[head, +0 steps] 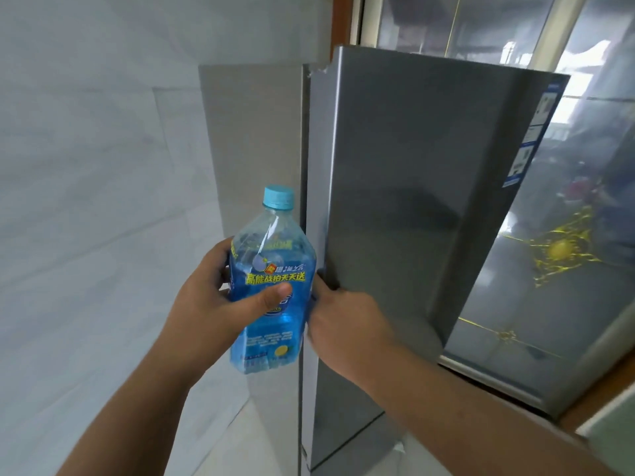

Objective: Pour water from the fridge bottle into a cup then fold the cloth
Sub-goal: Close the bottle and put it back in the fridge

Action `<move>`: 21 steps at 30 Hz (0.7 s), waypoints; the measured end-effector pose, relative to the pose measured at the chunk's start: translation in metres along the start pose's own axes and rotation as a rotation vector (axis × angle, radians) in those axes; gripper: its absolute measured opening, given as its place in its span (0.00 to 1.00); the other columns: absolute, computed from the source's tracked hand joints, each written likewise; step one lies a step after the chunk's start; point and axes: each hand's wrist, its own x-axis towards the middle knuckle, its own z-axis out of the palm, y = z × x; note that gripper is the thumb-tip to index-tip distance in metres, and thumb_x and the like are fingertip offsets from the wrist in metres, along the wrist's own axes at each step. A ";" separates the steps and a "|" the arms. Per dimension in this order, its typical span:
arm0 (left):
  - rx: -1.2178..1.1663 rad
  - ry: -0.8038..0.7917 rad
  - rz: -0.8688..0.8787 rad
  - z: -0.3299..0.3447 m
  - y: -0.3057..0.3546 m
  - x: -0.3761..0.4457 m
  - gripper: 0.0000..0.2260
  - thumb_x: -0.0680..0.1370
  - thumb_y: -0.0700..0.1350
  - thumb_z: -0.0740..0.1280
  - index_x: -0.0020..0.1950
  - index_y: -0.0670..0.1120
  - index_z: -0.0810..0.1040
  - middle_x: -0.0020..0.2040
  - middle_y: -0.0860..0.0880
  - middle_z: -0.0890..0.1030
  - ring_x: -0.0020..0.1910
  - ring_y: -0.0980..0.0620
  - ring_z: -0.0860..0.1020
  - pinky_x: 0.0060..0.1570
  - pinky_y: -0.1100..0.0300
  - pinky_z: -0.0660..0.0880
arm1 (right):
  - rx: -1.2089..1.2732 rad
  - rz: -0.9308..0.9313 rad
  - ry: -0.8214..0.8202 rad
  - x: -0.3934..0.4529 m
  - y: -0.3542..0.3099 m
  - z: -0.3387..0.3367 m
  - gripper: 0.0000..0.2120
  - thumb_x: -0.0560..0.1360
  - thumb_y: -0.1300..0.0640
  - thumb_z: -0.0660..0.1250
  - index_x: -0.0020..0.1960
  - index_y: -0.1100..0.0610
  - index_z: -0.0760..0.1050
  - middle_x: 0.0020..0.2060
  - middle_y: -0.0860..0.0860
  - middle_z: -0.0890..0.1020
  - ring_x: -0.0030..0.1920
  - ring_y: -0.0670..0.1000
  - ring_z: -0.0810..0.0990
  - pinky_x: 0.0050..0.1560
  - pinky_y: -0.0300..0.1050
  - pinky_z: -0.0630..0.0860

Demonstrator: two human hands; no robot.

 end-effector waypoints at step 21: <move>-0.118 -0.336 0.018 -0.007 -0.035 0.021 0.33 0.63 0.56 0.79 0.66 0.54 0.76 0.56 0.53 0.86 0.54 0.50 0.87 0.51 0.49 0.86 | 0.062 0.455 0.004 -0.057 -0.040 -0.019 0.34 0.69 0.46 0.78 0.72 0.50 0.71 0.57 0.49 0.80 0.35 0.52 0.83 0.27 0.45 0.77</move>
